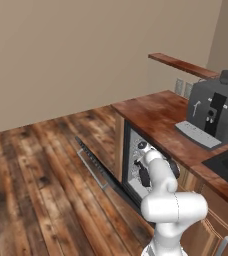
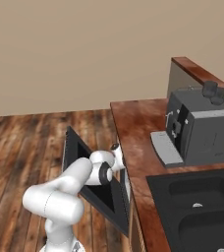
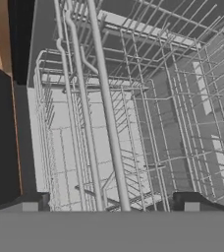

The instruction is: Open the dishwasher door and pull out the top rack.

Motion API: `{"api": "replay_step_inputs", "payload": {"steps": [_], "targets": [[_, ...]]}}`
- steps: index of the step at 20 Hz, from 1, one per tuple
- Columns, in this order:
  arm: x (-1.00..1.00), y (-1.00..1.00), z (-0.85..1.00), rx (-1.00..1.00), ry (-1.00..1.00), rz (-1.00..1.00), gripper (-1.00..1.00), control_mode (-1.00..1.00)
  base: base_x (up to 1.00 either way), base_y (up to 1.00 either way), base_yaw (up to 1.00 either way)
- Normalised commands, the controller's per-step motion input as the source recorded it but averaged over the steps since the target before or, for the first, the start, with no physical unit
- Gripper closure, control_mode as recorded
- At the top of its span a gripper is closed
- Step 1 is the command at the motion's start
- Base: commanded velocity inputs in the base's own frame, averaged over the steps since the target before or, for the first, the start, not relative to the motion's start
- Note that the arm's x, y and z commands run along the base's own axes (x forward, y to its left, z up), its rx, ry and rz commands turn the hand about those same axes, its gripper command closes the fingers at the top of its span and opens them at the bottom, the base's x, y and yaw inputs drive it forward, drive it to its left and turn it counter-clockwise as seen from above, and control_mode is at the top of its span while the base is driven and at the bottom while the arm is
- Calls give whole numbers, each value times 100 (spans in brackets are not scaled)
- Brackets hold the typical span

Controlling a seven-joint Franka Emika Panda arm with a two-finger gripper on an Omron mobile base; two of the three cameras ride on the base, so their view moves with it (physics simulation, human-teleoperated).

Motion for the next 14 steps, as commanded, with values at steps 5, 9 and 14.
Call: {"api": "replay_step_inputs", "payload": {"steps": [5, 9, 14], "targets": [[-27, 73, -55, 0, 10, 0, -100, -100, 0, 0, 0], [-28, 87, -46, 0, 12, 0, -100, -100, 0, 0, 0], [-20, 81, -47, 0, 13, 0, -100, -100, 0, 0, 0]]}}
